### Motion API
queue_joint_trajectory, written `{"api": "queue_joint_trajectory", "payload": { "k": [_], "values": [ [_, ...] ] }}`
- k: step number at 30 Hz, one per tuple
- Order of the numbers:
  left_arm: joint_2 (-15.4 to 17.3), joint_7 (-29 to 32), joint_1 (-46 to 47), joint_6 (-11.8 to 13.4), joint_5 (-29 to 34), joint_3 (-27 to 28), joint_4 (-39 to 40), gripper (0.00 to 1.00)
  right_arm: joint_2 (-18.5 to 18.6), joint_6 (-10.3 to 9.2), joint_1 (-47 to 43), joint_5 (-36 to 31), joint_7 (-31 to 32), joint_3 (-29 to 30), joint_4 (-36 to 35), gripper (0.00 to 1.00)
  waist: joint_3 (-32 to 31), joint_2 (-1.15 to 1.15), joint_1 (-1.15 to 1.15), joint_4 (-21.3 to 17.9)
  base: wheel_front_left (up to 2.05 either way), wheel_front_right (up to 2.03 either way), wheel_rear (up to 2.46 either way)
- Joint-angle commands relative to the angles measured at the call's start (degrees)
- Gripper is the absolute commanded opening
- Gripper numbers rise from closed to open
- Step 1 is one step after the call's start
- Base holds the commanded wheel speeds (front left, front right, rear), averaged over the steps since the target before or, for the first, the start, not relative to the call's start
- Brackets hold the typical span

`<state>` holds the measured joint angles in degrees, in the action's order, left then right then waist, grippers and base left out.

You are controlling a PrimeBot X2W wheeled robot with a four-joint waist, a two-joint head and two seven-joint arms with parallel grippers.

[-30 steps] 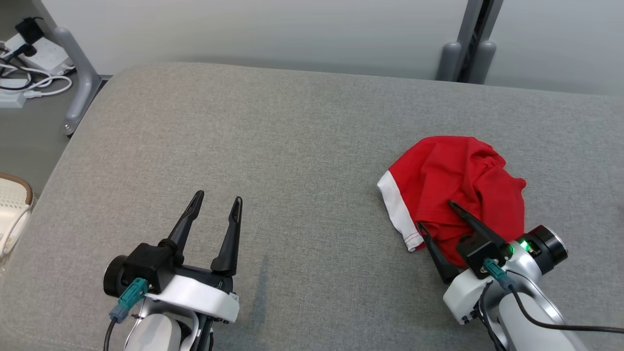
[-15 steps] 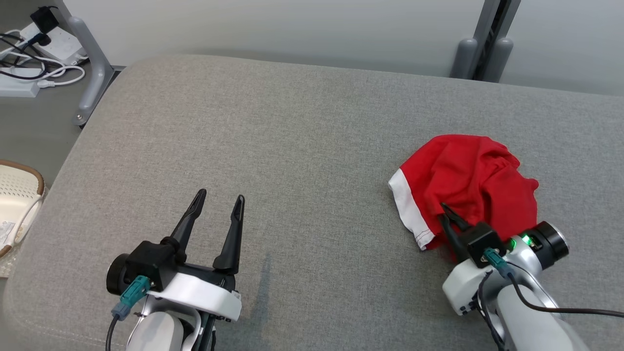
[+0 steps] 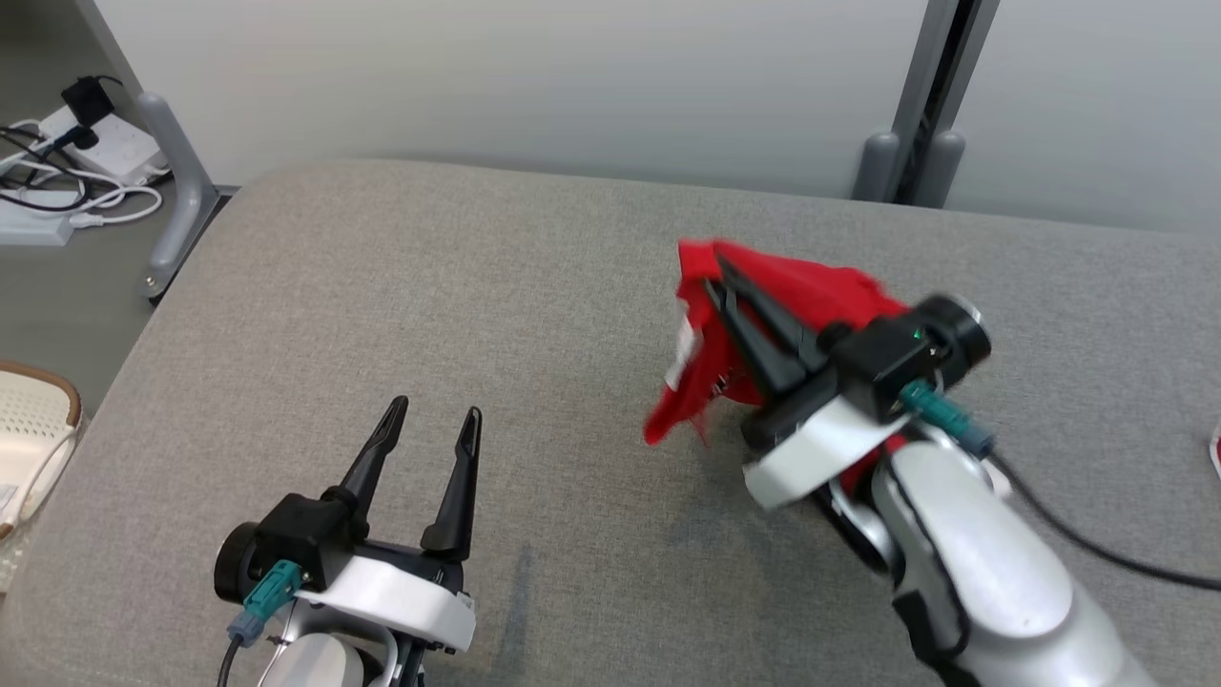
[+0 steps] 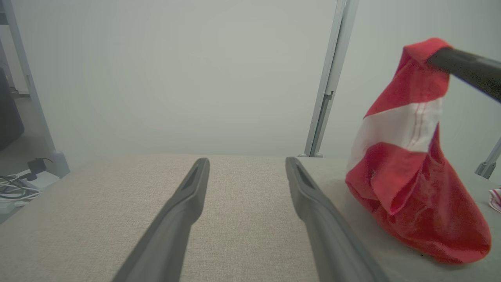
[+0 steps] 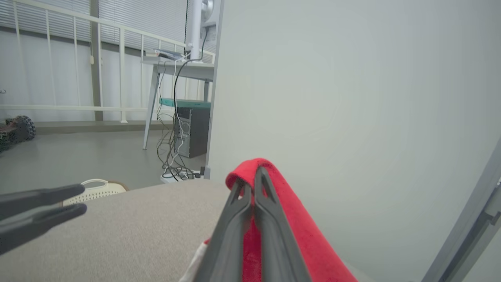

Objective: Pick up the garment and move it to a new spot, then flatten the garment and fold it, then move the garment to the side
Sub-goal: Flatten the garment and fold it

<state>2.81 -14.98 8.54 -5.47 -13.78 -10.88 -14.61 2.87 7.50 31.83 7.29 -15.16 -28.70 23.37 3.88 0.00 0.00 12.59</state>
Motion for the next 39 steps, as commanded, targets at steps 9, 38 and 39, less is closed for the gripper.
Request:
{"api": "queue_joint_trajectory", "payload": {
  "k": [9,38,39],
  "values": [
    [0.2,-0.2,-2.2,0.6,-0.3,0.8,0.4,1.0,0.3,-0.02,4.6,16.1,0.0,11.1,-13.2,0.0,-2.2,0.0,0.0,-2.1,0.0,0.0,0.0],
    [0.2,-0.2,2.4,-0.9,0.3,1.6,0.8,1.0,4.6,-0.01,1.7,14.6,0.0,26.4,24.8,1.0,2.9,0.0,0.0,-7.7,0.0,0.0,0.0],
    [0.2,-0.2,2.3,-0.9,0.2,1.7,1.0,1.0,4.4,-0.01,0.9,14.2,0.0,26.3,22.7,1.0,2.7,0.0,0.0,-8.1,0.0,0.0,0.0]
  ]
}}
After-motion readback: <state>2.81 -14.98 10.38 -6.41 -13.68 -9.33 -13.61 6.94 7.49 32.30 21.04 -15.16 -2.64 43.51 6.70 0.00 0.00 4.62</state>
